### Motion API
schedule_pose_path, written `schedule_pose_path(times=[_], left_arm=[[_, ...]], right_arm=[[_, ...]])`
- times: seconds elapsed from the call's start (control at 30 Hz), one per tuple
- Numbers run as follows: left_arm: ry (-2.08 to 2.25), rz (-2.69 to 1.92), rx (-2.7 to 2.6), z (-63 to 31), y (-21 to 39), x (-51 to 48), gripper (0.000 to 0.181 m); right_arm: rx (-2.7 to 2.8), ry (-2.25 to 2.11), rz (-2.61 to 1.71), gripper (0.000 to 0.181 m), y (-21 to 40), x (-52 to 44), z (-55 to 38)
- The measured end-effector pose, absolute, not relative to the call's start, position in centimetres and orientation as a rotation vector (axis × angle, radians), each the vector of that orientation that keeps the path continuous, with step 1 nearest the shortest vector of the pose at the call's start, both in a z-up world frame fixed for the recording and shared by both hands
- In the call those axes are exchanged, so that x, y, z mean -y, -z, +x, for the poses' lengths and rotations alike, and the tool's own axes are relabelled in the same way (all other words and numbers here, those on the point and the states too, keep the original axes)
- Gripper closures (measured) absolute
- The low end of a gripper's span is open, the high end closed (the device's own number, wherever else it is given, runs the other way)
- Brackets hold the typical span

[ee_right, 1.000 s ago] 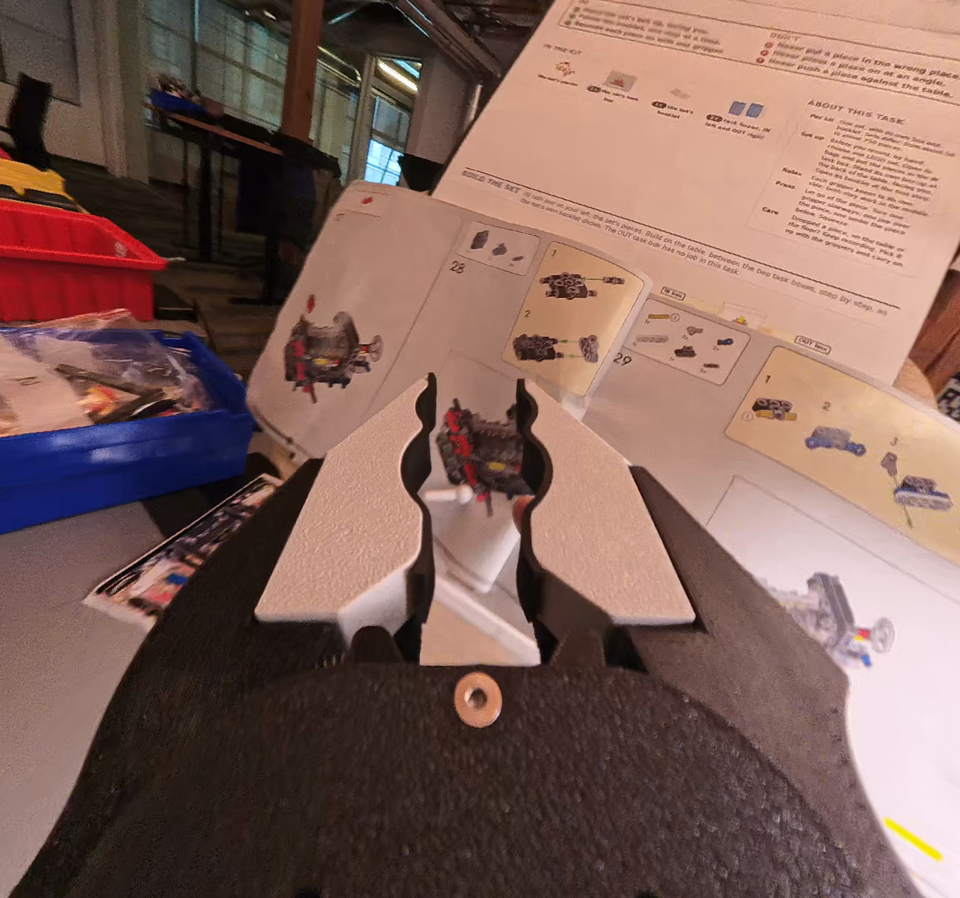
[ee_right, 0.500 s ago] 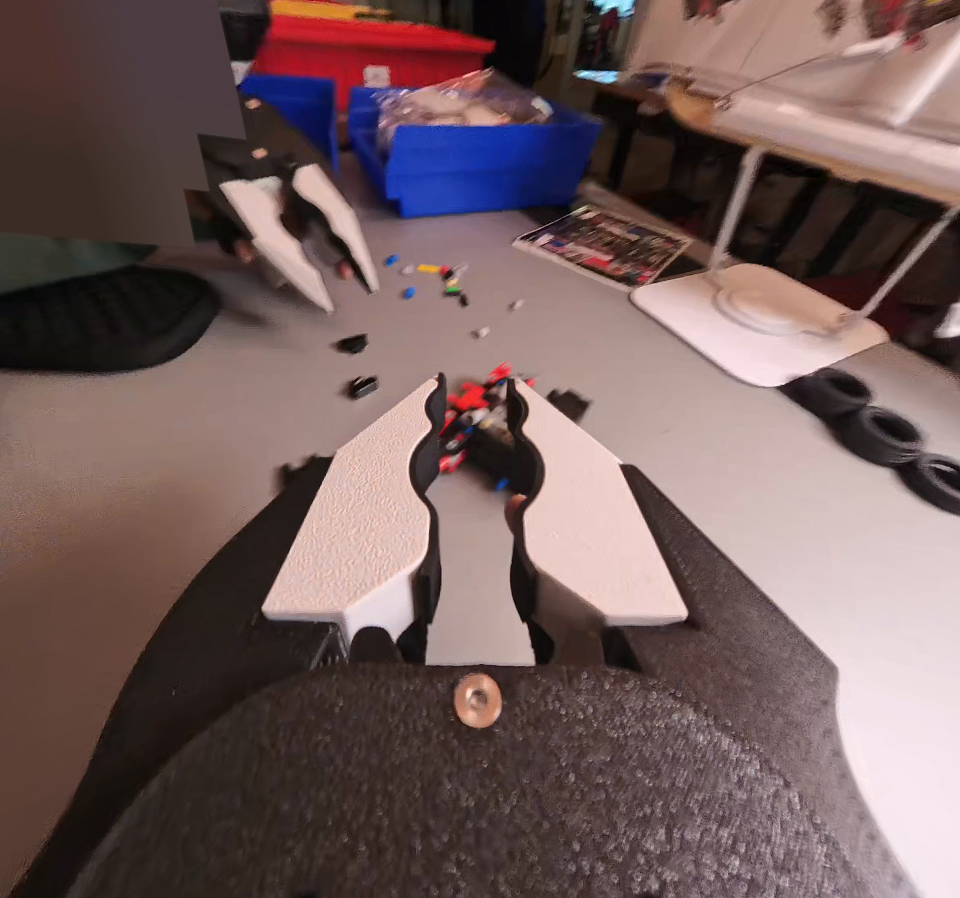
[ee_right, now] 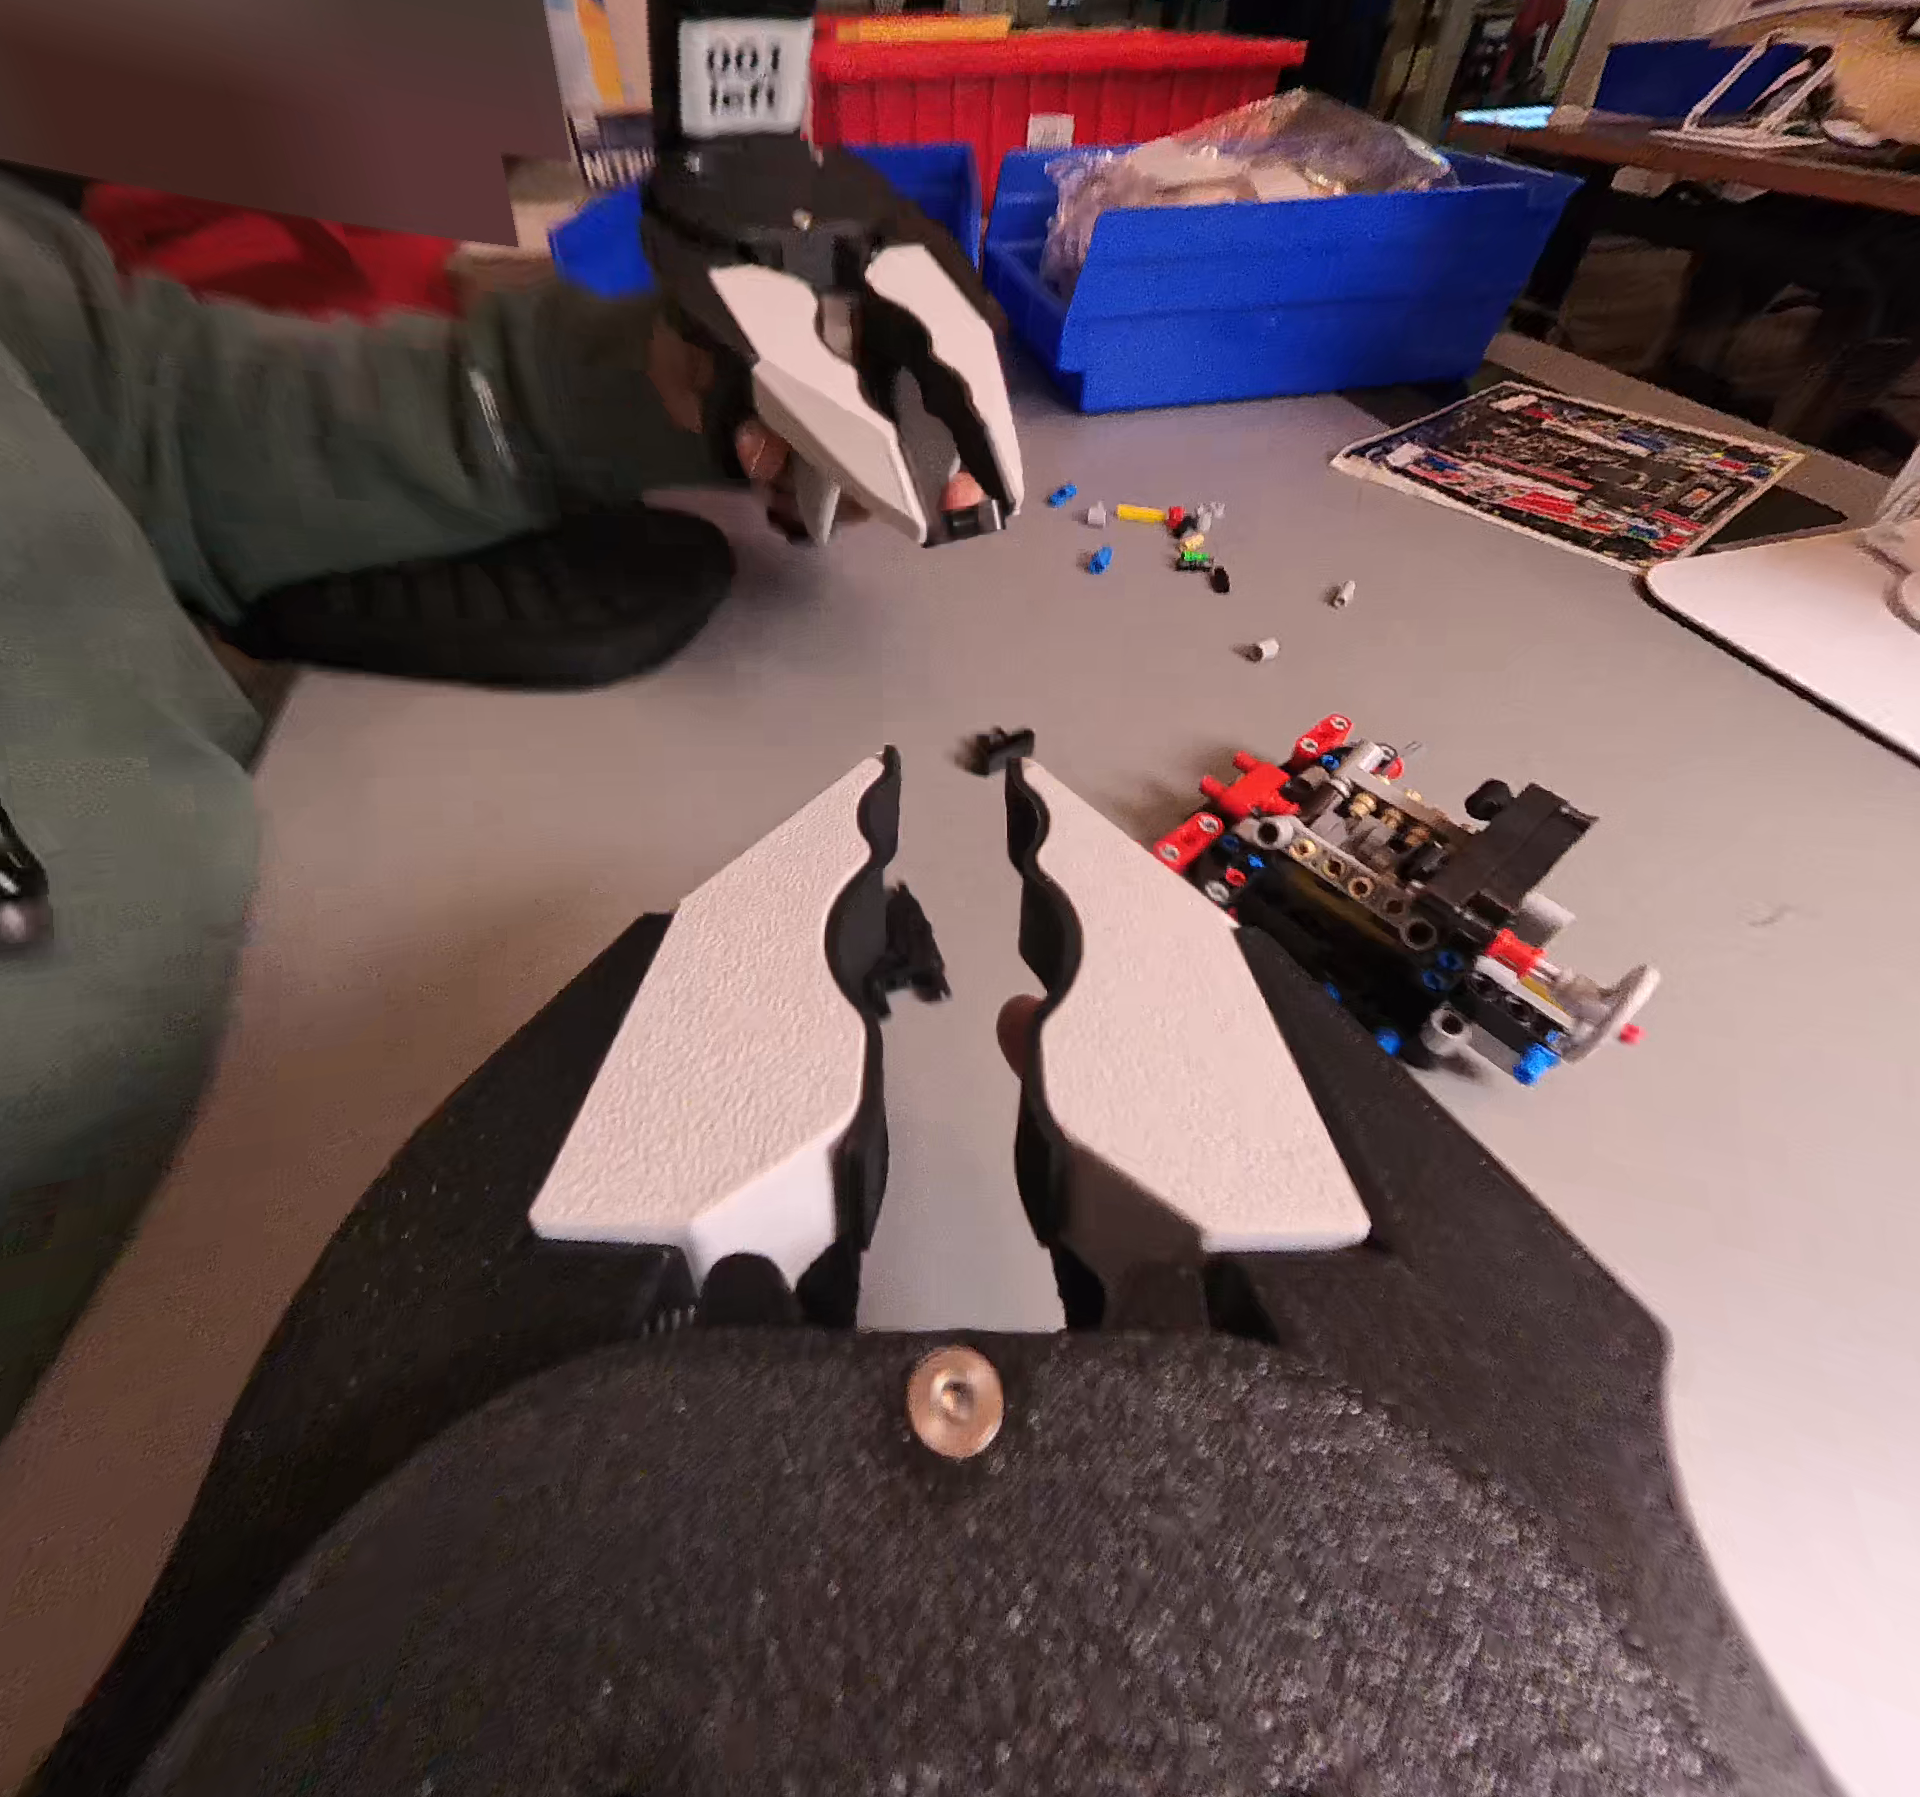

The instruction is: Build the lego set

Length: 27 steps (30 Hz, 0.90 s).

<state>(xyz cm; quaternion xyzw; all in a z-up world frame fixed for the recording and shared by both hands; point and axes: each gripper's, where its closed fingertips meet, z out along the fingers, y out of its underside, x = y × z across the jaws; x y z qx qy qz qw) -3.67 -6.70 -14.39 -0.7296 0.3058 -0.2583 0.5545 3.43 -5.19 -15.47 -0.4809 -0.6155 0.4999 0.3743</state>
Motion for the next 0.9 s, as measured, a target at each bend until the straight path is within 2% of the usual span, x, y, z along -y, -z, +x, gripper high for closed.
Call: schedule_pose_path(times=[0.13, 0.33, 0.47, 0.63, 0.9], left_arm=[[0.846, -1.489, -0.662, 0.5, 10.4, 7.6, 0.16], [0.854, -1.48, -0.737, 3.7, 11.3, 7.8, 0.16], [0.796, -1.503, -0.764, 3.6, 12.1, 7.7, 0.16], [0.694, -1.561, -0.803, 2.9, 13.4, 7.3, 0.163], [0.668, -1.608, -0.864, 3.0, 14.6, 7.6, 0.164]], right_arm=[[1.462, -1.632, -1.316, 0.159, 13.4, 7.7, 3.1], [1.357, -2.037, -1.404, 0.139, 11.8, 10.1, 3.2], [1.399, -1.993, -1.383, 0.132, 11.9, 10.3, 3.4], [1.352, -1.946, -1.333, 0.138, 10.9, 9.0, 3.8], [1.419, -1.832, -1.369, 0.139, 12.5, 8.4, 3.6]])
